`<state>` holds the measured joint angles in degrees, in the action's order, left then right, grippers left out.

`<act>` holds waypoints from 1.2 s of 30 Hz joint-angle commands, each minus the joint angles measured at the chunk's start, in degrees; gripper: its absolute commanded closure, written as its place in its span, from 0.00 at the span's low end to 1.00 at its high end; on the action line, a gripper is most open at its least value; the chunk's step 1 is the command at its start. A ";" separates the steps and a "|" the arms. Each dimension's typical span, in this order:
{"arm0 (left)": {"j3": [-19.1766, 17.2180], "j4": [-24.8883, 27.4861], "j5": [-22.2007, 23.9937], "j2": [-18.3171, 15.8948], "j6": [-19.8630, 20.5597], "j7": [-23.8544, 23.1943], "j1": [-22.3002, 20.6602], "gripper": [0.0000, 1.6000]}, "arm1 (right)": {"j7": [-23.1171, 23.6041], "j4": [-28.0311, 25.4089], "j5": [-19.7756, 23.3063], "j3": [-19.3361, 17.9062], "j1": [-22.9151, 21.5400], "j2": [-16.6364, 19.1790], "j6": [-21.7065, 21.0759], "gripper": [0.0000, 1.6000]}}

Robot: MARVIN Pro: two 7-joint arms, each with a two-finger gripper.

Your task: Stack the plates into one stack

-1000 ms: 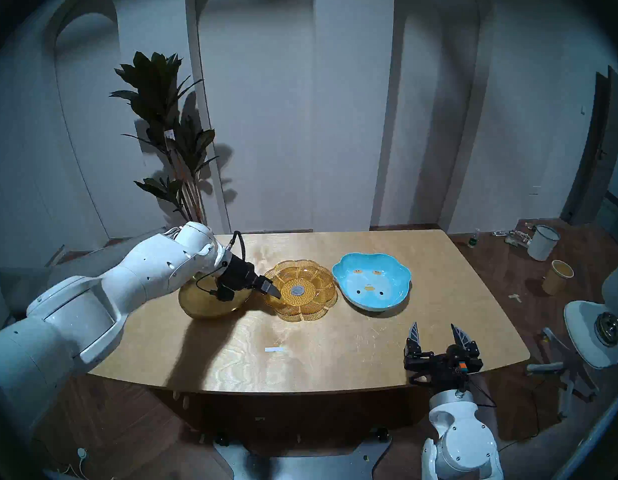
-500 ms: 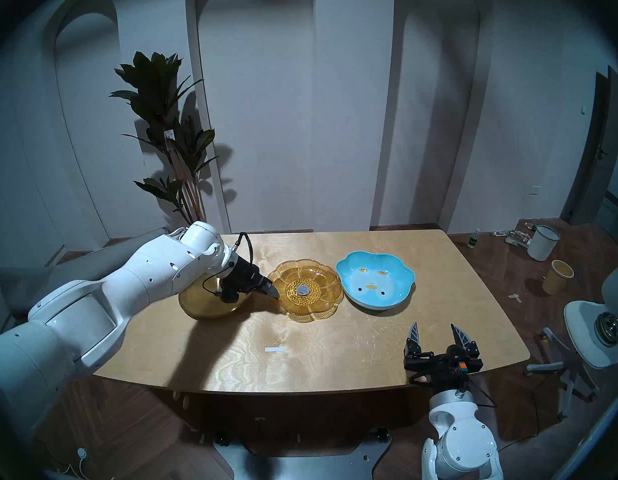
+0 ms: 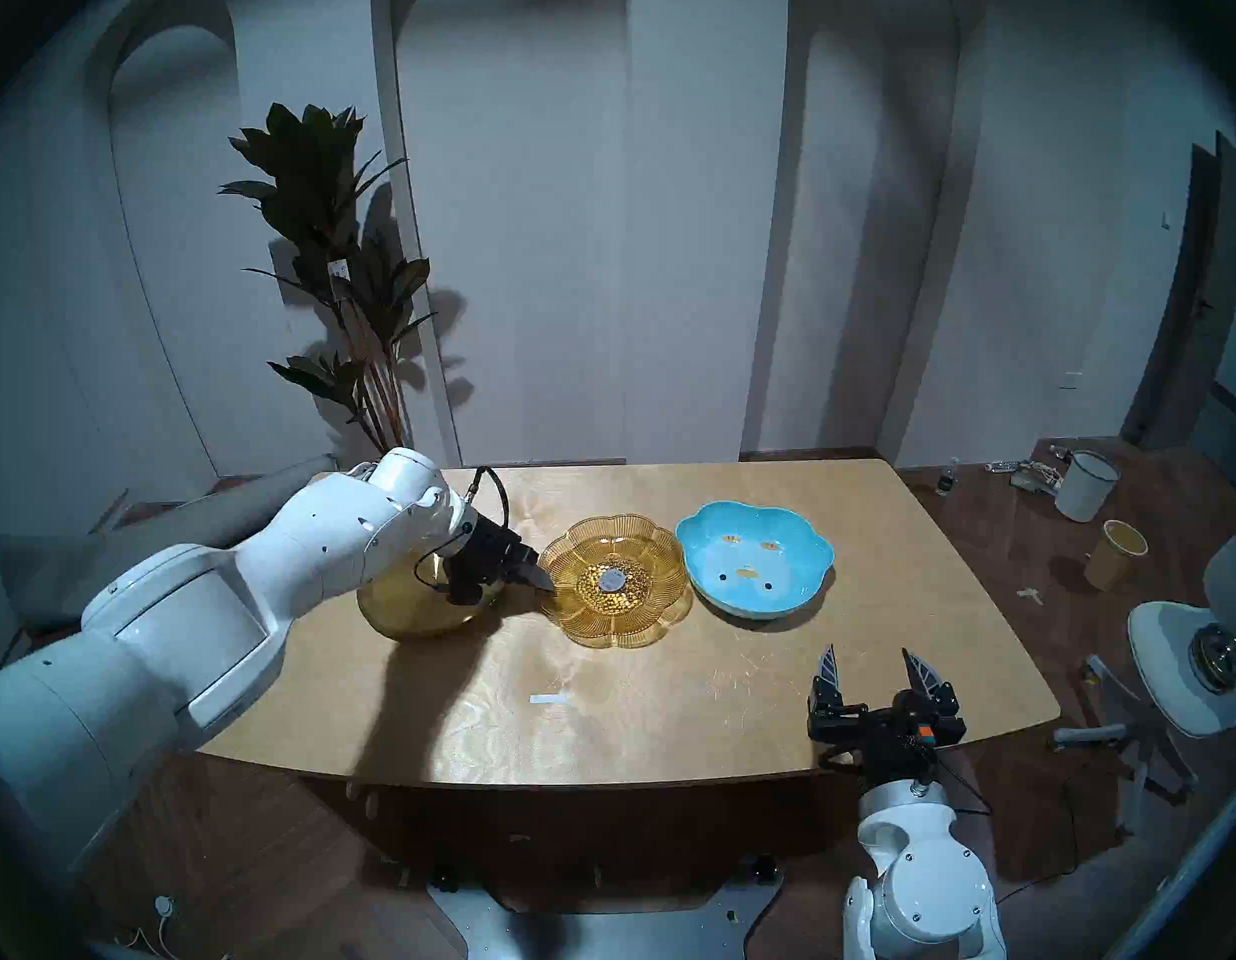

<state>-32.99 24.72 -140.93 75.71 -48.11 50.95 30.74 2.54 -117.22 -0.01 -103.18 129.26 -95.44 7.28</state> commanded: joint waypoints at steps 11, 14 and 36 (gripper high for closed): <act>1.69 -0.63 -1.89 -2.04 -3.38 6.35 -9.04 1.00 | 0.18 -1.16 0.00 0.06 -0.33 -0.11 0.45 0.00; 1.28 -0.20 -1.68 -2.73 -4.32 6.88 -9.84 1.00 | 0.19 -1.13 -0.03 0.05 -0.35 -0.13 0.44 0.00; 0.75 -5.95 5.17 -5.39 -6.89 4.68 -14.78 1.00 | 0.37 -1.07 -0.20 -0.08 -0.47 -0.37 0.43 0.00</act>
<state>-32.50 21.11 -137.26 70.52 -55.09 49.63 19.95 2.82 -117.13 -0.33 -103.40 128.90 -95.81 7.28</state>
